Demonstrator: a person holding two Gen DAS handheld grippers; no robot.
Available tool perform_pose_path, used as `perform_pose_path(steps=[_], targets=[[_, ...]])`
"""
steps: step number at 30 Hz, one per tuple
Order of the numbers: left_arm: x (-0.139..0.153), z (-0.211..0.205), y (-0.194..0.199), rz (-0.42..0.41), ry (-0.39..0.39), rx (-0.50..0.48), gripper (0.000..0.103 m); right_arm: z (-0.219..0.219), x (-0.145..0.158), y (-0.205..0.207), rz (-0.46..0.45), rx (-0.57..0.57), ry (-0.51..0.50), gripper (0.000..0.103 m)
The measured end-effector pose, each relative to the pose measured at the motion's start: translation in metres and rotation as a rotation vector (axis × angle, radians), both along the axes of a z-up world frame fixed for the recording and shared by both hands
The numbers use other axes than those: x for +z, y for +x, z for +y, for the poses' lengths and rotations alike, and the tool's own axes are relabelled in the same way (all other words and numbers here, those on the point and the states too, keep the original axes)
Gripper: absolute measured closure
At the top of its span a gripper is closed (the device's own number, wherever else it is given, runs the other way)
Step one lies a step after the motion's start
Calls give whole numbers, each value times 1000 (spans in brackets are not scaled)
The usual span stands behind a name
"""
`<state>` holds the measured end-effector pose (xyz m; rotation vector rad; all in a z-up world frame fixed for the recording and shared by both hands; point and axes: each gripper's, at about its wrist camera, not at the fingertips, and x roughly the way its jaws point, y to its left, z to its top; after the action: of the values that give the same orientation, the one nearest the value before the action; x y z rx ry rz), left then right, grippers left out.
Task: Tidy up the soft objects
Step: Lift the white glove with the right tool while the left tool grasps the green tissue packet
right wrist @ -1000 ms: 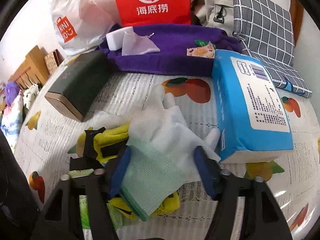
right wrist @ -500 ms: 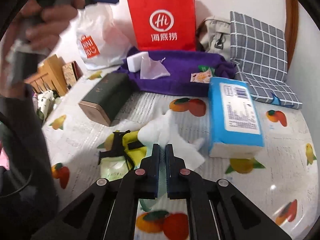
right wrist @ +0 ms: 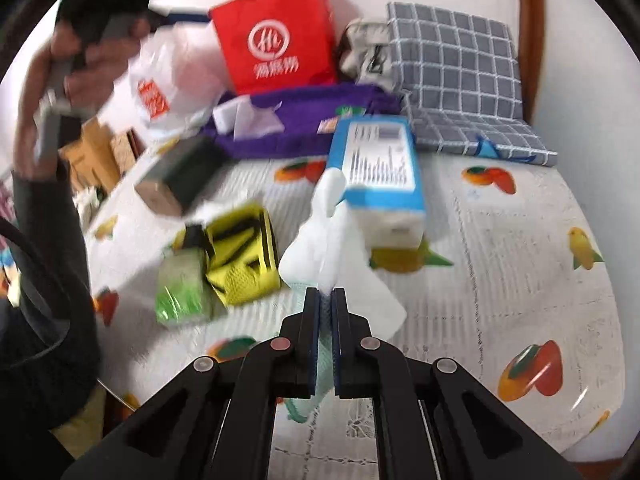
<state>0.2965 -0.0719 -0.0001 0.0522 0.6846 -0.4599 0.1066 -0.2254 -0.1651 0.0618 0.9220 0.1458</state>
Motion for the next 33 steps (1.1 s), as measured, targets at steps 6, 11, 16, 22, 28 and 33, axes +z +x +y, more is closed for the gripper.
perform_pose_path(steps=[6, 11, 16, 22, 28, 33], targets=[[-6, -9, -19, -3, 41, 27, 28, -13, -18, 7, 10, -59, -48, 81], [-24, 8, -32, 50, 97, 44, 28, -22, -9, 6, -50, -56, -35, 51], [-46, 49, -62, 45, 144, 133, 28, -31, -8, 17, -99, -25, 20, 25], [-89, 84, -96, 160, 123, 155, 28, -24, -41, 44, 4, 2, 51, 37], [-129, 91, -127, 279, 69, 161, 28, -12, -43, 33, 20, 0, 40, 81], [-156, 83, -148, 345, 42, 171, 28, -11, -31, 8, -27, -25, -13, 83]])
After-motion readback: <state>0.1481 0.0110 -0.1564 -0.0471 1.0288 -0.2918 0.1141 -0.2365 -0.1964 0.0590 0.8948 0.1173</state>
